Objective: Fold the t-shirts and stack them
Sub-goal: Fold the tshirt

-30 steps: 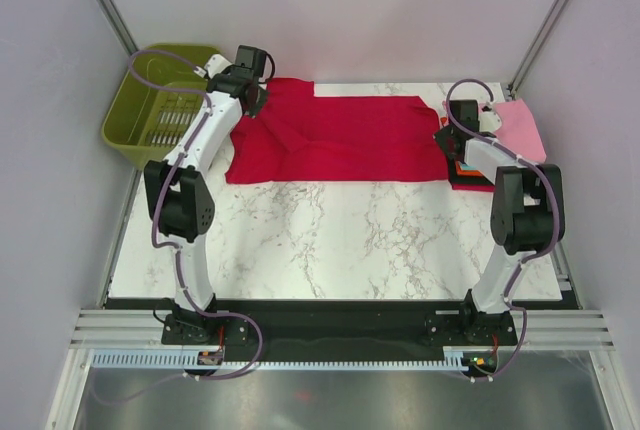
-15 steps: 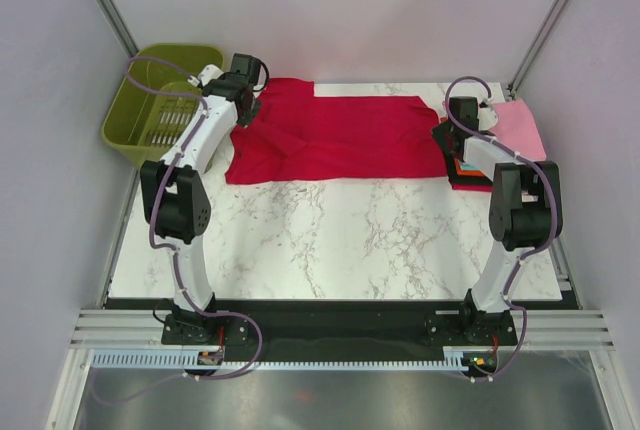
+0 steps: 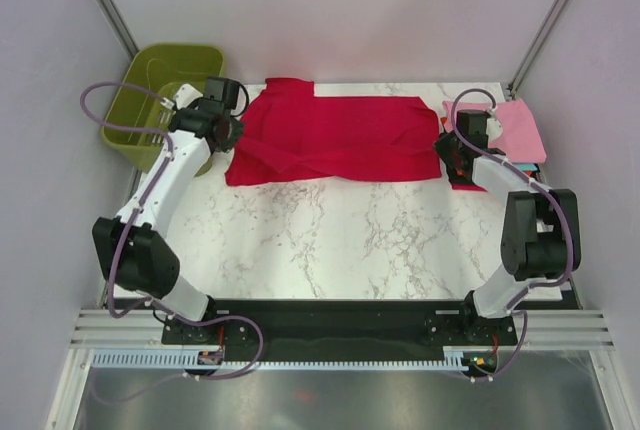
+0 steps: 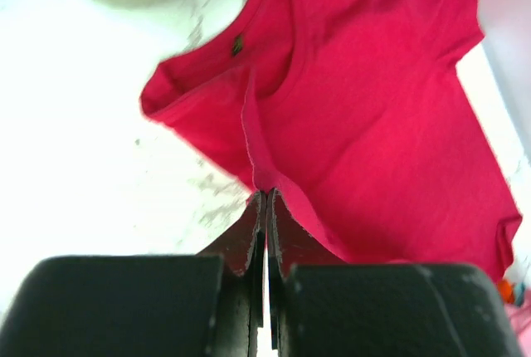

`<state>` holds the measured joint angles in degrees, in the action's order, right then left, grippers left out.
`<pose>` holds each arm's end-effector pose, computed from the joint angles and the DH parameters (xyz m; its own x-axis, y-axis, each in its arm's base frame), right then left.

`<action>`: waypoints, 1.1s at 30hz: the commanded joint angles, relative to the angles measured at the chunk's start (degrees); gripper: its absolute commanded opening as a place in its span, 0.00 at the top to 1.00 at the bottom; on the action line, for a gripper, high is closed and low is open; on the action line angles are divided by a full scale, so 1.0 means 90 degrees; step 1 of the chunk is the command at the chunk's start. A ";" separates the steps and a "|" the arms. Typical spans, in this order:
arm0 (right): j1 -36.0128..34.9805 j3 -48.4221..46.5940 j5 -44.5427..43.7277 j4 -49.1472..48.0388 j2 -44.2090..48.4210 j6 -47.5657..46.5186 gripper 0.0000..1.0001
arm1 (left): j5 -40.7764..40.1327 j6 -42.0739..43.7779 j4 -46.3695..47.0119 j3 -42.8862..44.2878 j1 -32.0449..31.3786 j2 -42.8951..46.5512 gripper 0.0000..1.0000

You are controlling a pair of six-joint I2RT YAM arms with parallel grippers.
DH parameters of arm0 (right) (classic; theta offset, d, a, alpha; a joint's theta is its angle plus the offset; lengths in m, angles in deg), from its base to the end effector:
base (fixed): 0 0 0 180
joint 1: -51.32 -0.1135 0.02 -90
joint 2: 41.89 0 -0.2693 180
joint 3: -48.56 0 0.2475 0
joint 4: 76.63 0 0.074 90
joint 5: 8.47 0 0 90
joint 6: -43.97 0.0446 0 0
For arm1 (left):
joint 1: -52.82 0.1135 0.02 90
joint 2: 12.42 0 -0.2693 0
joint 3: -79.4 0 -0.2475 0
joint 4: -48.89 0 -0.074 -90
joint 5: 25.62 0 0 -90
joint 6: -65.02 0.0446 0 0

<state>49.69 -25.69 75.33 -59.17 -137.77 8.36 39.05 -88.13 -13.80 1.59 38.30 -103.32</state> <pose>0.3695 0.0057 0.2155 -0.3219 0.7994 -0.5073 0.5447 0.5946 0.5914 0.3322 -0.0663 0.3419 -0.3134 -0.7519 -0.5801 -0.6893 0.6002 -0.4056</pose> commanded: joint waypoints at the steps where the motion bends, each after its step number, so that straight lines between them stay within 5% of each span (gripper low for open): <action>1: 0.0015 0.0440 0.0151 -0.0058 0.0709 -0.0281 1.00 | 0.0195 -0.0199 -0.0149 -0.0633 -0.0095 0.0752 0.98; 8: 0.0025 0.1427 0.0034 0.0176 0.1930 -0.0526 1.00 | 0.0460 -0.0463 -0.0276 -0.2118 -0.0222 0.2148 0.98; 22: 0.0015 0.2610 -0.0337 0.1416 0.5192 -0.0516 1.00 | 0.0733 -0.0697 -0.0550 -0.3389 -0.0417 0.4015 0.98; 33: 0.0015 0.2337 -0.0581 0.1759 0.4727 -0.0555 1.00 | 0.0617 -0.0659 -0.0550 -0.2941 -0.0457 0.3314 0.98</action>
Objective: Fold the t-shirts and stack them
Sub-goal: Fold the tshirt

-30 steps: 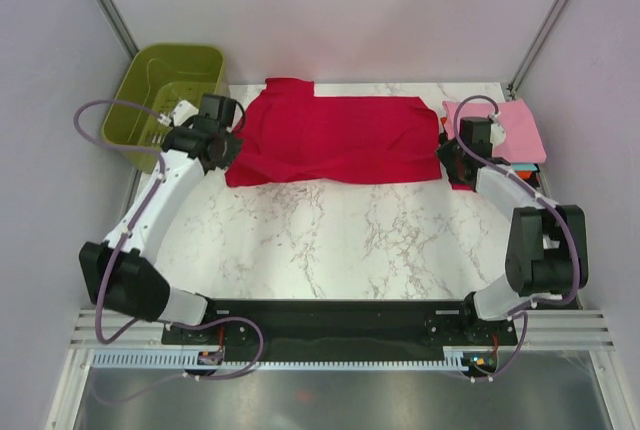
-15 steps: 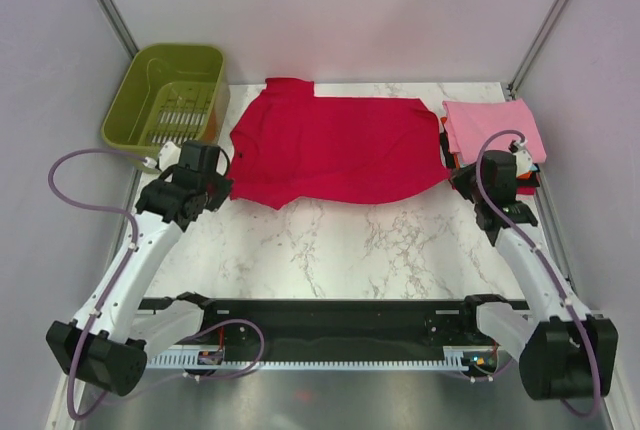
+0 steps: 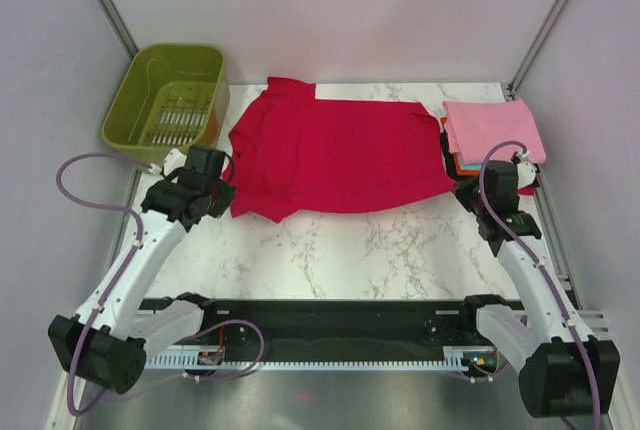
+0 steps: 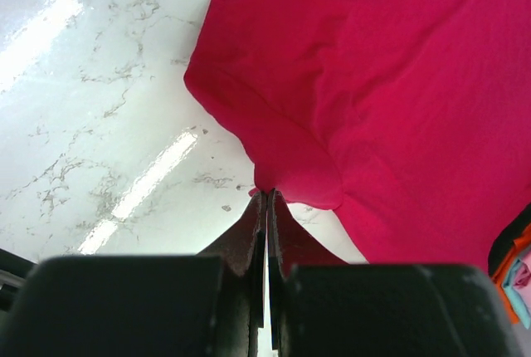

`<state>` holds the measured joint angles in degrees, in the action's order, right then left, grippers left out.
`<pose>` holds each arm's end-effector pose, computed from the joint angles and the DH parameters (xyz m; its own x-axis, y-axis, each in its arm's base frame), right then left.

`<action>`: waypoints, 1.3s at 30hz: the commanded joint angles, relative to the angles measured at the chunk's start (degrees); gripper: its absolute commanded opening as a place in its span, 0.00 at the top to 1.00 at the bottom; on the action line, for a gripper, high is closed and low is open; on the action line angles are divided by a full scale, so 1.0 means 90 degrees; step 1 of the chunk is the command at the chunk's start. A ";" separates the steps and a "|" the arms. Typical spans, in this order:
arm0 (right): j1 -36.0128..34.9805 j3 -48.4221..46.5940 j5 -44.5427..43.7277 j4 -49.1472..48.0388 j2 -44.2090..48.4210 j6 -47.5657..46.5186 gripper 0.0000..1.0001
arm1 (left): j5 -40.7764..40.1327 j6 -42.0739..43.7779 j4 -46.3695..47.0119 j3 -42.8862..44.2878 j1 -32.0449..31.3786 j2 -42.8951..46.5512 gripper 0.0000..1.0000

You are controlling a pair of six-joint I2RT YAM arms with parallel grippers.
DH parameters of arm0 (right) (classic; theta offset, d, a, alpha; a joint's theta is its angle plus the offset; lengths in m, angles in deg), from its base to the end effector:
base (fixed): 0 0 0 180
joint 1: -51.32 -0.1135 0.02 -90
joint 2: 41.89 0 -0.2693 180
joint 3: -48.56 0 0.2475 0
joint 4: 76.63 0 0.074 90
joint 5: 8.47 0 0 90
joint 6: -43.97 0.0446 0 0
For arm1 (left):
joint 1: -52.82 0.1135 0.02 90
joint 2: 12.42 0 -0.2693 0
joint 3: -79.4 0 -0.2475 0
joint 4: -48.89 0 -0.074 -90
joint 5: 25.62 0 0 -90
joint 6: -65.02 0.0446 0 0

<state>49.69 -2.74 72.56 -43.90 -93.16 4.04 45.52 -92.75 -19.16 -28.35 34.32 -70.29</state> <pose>0.1985 -0.0013 0.2599 -0.2676 0.7501 -0.6047 0.4803 0.6479 0.5912 0.1804 -0.0451 0.3094 -0.3989 -0.7902 -0.4652 -0.6623 0.5991 -0.4499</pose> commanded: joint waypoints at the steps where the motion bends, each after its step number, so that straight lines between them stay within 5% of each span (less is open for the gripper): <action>1: 0.0015 -0.0320 -0.0340 0.0071 -0.0348 -0.0103 1.00 | -0.0122 -0.0127 0.0045 0.0464 -0.0024 -0.0483 0.98; 21: 0.0015 -0.2146 -0.0380 -0.0778 -0.3745 0.0160 1.00 | -0.1060 0.0352 0.0035 0.3433 0.0083 -0.3520 0.98; 39: 0.0025 -0.3221 -0.0448 -0.1218 -0.5231 0.0394 1.00 | -0.1060 0.0518 0.0045 0.5132 0.0444 -0.5298 0.98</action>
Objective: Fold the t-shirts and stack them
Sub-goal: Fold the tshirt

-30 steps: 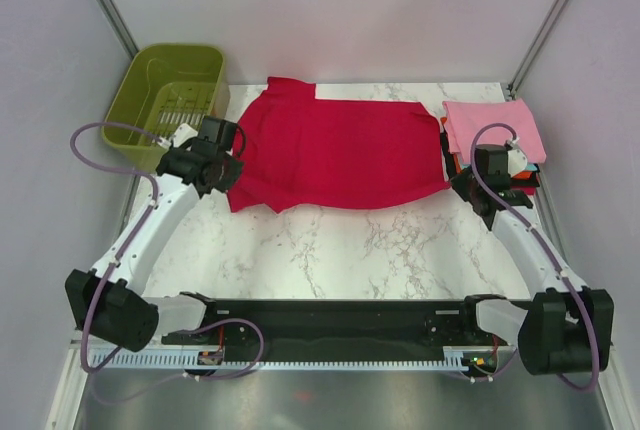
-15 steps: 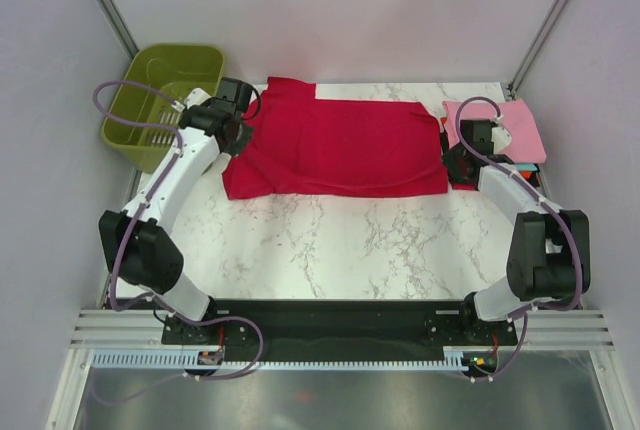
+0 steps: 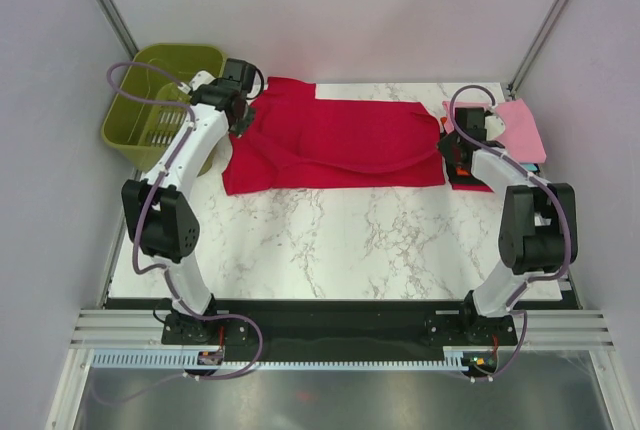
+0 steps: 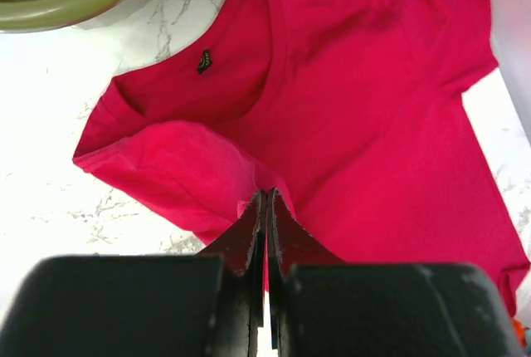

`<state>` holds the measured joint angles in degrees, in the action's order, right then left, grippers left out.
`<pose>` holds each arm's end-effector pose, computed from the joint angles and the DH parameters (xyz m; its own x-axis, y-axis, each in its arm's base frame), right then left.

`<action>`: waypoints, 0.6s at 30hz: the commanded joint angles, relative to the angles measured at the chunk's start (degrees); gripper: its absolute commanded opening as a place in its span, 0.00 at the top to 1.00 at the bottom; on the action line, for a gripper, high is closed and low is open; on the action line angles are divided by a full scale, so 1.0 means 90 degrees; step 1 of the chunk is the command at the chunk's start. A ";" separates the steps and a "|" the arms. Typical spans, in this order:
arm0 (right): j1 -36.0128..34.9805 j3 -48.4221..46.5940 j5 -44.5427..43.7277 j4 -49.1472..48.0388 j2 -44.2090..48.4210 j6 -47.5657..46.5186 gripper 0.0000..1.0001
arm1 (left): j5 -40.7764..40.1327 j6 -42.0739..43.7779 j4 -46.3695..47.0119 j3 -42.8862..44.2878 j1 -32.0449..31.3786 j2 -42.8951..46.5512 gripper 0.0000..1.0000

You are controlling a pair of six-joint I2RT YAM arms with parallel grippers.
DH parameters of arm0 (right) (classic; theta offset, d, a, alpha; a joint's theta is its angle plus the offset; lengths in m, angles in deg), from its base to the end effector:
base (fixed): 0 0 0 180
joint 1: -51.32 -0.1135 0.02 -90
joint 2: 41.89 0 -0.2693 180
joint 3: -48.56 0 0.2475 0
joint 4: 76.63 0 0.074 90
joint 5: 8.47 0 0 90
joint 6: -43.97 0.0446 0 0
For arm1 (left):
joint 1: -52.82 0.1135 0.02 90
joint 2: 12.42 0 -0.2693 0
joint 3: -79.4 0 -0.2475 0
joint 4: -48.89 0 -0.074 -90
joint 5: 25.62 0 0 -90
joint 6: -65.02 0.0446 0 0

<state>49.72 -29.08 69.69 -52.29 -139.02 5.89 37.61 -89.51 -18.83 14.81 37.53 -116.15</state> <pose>0.3717 0.0012 0.2167 -0.3320 0.7614 -0.5568 0.6193 0.6212 0.4802 0.3814 -0.0834 0.3308 -0.3375 -0.7434 -0.5775 -0.7254 0.5964 -0.3437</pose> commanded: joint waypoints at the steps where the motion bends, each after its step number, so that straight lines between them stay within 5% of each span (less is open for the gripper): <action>1: 0.0013 -0.0314 -0.0140 -0.0324 -0.0175 0.0207 1.00 | -0.0190 0.0168 0.0018 0.0395 0.0116 -0.0252 0.98; 9: 0.0012 -0.1114 -0.0393 -0.0403 -0.0849 0.0334 0.94 | -0.0044 0.0470 0.0077 0.1633 0.0370 -0.1247 0.98; 10: 0.0012 -0.1202 -0.0394 -0.0403 -0.0927 0.0325 0.86 | 0.0082 0.0577 0.0096 0.1839 0.0448 -0.1384 0.89; 11: 0.0012 -0.1348 -0.0413 -0.0422 -0.1044 0.0305 0.54 | 0.0180 0.0714 0.0164 0.2247 0.0478 -0.1530 0.74; 12: 0.0012 -0.1388 -0.0384 -0.0451 -0.1083 0.0286 0.33 | 0.0268 0.0889 0.0223 0.2492 0.0497 -0.1861 0.49; 13: 0.0012 -0.1389 -0.0365 -0.0510 -0.1093 0.0266 0.25 | 0.0298 0.1113 0.0156 0.2698 0.0517 -0.1980 0.11; 14: 0.0012 -0.1311 -0.0316 -0.0636 -0.1055 0.0237 0.21 | 0.0308 0.1154 0.0165 0.2855 0.0527 -0.2049 0.01; 18: -0.0143 -0.0999 -0.0432 -0.0764 -0.0645 0.0022 0.23 | 0.0317 0.1233 0.0165 0.2575 0.0527 -0.1836 0.01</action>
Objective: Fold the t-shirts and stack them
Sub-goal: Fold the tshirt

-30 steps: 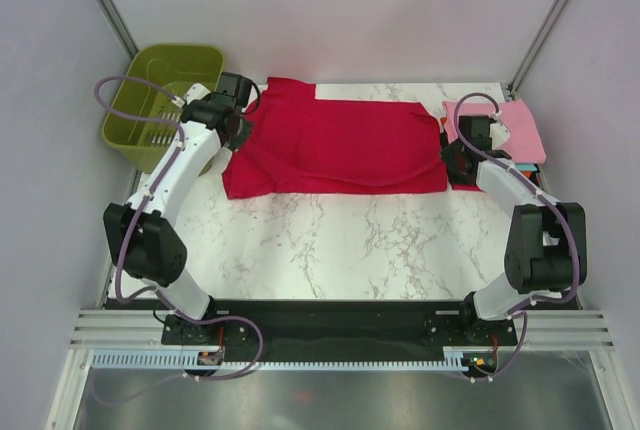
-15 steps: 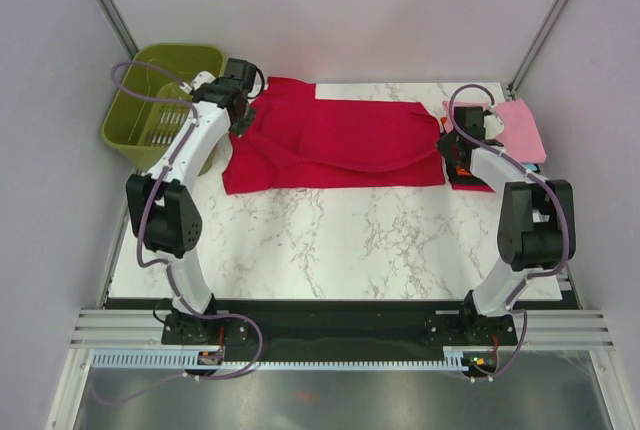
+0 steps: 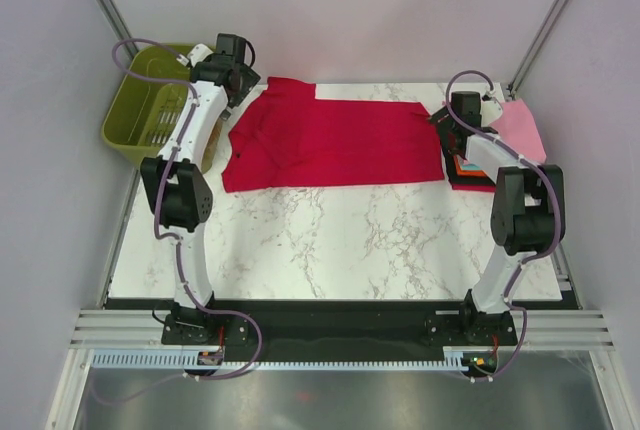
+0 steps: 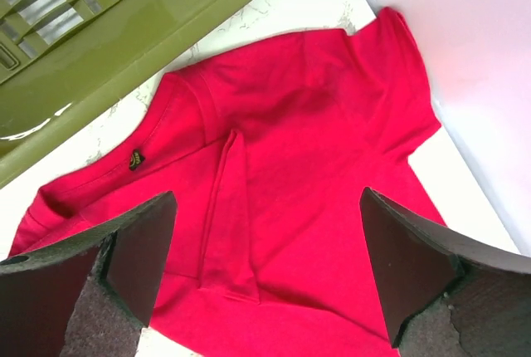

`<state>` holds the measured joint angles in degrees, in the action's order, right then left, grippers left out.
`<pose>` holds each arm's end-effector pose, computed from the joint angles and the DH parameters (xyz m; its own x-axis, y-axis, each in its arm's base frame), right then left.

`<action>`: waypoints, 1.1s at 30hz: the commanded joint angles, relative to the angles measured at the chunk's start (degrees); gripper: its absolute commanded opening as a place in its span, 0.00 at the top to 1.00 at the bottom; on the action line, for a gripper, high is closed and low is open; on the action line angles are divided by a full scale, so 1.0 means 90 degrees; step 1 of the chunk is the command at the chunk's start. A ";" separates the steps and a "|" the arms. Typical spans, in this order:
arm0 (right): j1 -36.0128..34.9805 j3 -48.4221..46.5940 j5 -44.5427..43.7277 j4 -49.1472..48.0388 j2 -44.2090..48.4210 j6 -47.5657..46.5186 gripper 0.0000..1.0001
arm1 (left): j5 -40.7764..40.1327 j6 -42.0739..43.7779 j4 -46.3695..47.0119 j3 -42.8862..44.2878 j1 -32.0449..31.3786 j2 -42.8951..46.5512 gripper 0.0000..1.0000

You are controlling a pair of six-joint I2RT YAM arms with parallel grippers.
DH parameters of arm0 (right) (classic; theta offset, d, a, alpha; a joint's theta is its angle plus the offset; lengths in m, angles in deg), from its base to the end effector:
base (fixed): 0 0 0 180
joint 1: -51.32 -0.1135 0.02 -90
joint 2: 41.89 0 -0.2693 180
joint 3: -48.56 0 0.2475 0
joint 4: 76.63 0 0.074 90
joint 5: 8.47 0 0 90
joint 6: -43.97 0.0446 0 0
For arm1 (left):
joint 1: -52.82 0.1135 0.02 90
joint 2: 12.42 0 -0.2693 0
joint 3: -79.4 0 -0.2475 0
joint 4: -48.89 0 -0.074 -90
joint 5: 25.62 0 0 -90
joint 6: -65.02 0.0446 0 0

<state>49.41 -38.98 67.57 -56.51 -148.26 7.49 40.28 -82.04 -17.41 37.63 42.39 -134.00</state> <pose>0.4215 0.0033 0.2183 -0.2488 0.7725 -0.5843 0.5974 0.5972 0.5352 0.4679 -0.0676 0.3264 -0.3280 -0.7186 -0.6132 -0.6805 0.6300 -0.3742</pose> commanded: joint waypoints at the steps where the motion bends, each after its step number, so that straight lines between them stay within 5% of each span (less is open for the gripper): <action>1: -0.0148 0.0257 -0.0275 -0.0295 0.0615 -0.0281 0.27 | 0.0079 0.0383 0.0017 -0.0088 -0.0012 0.0372 0.01; 8: -0.0383 0.1624 -0.0363 -0.0286 0.1983 -0.0448 0.49 | 0.0616 -0.0105 0.0017 -0.2281 -0.0080 0.1701 0.10; 16: -0.0422 0.3070 -0.0647 -0.0217 0.3155 -0.0449 0.46 | 0.1055 -0.0955 0.0289 -0.4843 -0.0256 0.2971 0.15; 24: -0.0520 0.3500 -0.0490 -0.0628 0.2854 -0.0097 0.48 | 0.1223 -0.1052 0.1471 -0.6836 -0.0393 0.3996 0.19; 29: -0.0539 0.3325 -0.0559 -0.0862 0.2220 0.0079 0.49 | 0.0998 -0.1043 0.3118 -0.8182 -0.0422 0.4699 0.21; 33: -0.0559 0.3217 -0.0578 -0.0940 0.1975 0.0216 0.49 | 0.1202 -0.0985 0.3415 -0.8322 -0.0422 0.4662 0.21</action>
<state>44.67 -7.53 63.49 -62.15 -129.16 7.40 50.66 -89.23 4.78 -36.57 38.80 -92.83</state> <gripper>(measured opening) 0.512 0.795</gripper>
